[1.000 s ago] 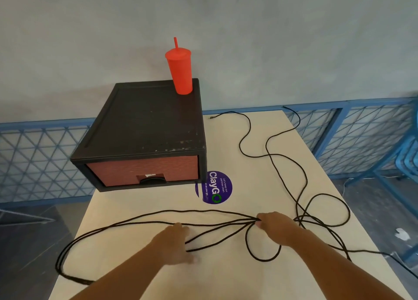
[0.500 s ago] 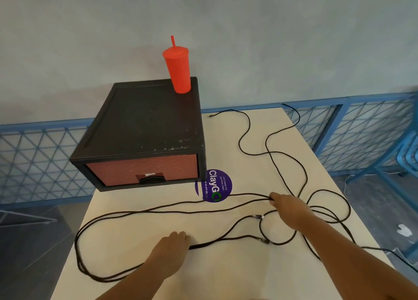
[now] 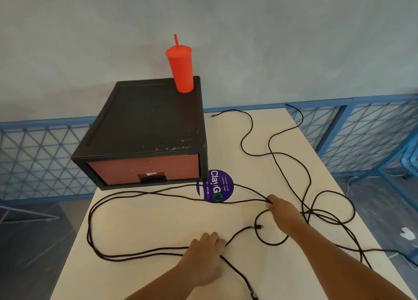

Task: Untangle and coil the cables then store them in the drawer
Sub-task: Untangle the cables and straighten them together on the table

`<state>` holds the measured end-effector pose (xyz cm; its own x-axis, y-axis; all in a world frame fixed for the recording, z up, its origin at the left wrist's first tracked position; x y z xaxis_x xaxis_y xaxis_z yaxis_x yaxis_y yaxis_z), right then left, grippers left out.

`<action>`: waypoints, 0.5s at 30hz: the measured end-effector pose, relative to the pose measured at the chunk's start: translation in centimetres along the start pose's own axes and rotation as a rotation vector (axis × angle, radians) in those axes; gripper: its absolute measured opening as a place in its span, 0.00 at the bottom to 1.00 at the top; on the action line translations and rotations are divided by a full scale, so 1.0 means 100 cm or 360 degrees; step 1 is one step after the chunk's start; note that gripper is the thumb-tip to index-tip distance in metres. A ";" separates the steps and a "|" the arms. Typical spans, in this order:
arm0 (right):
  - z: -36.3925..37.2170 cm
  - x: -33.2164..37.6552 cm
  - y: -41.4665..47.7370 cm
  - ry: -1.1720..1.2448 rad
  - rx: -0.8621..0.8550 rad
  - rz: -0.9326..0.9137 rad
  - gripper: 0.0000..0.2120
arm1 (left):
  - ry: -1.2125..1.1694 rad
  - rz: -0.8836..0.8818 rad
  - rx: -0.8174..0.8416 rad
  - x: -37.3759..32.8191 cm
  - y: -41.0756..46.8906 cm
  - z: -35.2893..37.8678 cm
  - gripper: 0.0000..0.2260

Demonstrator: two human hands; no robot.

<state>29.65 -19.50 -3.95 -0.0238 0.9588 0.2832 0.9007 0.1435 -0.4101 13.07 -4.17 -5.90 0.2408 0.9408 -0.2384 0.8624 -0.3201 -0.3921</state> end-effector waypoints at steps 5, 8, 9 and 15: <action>0.011 0.009 -0.013 -0.0423 -0.0116 -0.0173 0.19 | 0.0227 0.0100 0.0023 -0.017 0.014 -0.002 0.14; 0.022 0.006 -0.017 -0.0278 -0.0046 -0.0129 0.23 | 0.0275 0.0178 0.0071 -0.018 0.011 -0.002 0.14; 0.024 0.004 -0.018 -0.0145 -0.0006 -0.0079 0.23 | 0.0246 0.0172 0.0072 -0.018 0.009 -0.004 0.14; 0.026 0.017 -0.023 0.0224 0.0080 0.0025 0.17 | -0.0372 -0.0076 -0.0221 0.009 -0.005 -0.023 0.11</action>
<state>26.45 -17.55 -4.81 0.0544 0.9177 0.3935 0.8774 0.1442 -0.4575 13.83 -2.92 -3.86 0.1031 0.8981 -0.4274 0.9271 -0.2425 -0.2859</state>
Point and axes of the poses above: each hand's wrist, its own y-axis towards the middle knuckle, its own z-axis out of the palm, x = y × z, the point moved 7 cm from there along y, towards the middle knuckle, and after that the axes turned 13 degrees about z, right-handed, at the moved point
